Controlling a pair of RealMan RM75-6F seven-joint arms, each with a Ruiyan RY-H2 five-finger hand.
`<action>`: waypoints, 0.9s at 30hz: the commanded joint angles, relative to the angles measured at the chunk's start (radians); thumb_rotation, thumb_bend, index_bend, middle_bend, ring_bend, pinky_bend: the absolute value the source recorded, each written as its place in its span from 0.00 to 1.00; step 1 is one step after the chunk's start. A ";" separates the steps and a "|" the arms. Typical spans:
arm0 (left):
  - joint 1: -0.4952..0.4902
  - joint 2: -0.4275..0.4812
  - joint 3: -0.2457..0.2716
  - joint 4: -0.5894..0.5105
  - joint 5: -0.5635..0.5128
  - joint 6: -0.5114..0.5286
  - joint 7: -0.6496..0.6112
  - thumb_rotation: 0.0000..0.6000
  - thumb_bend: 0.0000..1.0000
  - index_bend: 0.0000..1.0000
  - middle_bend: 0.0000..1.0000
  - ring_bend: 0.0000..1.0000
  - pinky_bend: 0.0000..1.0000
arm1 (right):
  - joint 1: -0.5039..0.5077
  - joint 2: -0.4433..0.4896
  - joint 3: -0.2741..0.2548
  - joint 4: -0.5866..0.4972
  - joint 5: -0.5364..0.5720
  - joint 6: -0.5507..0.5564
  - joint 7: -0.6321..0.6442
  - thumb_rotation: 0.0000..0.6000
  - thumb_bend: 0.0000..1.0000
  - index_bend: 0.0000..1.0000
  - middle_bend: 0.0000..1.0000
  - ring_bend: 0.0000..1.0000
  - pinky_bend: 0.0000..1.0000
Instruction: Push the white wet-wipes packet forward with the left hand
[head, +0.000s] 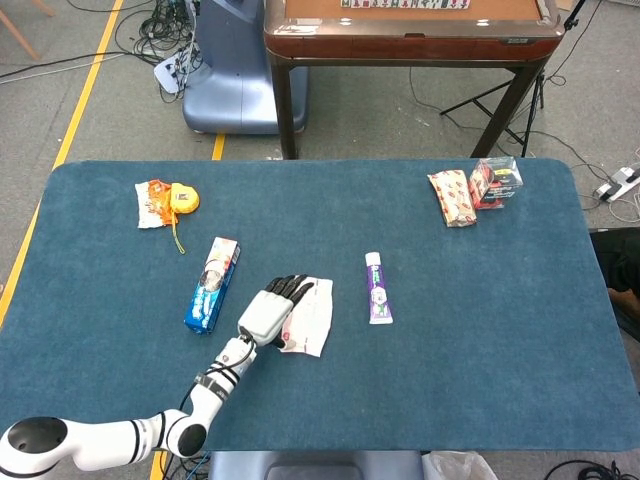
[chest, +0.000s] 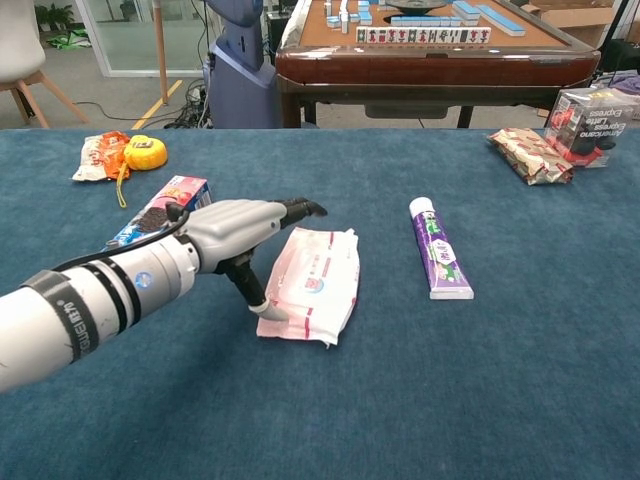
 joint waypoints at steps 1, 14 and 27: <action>-0.005 -0.004 -0.005 0.008 -0.005 -0.002 0.002 1.00 0.02 0.00 0.00 0.00 0.07 | 0.000 0.001 -0.004 0.003 -0.006 -0.002 0.002 1.00 0.38 0.41 0.37 0.23 0.40; -0.047 -0.036 -0.044 0.081 -0.046 -0.025 0.004 1.00 0.02 0.00 0.00 0.00 0.07 | -0.001 0.002 -0.013 0.010 -0.023 -0.009 0.000 1.00 0.38 0.41 0.37 0.23 0.40; -0.042 -0.014 -0.042 0.069 -0.060 0.007 0.022 1.00 0.02 0.00 0.00 0.00 0.07 | -0.001 0.004 -0.020 0.001 -0.041 -0.001 -0.012 1.00 0.38 0.41 0.37 0.23 0.40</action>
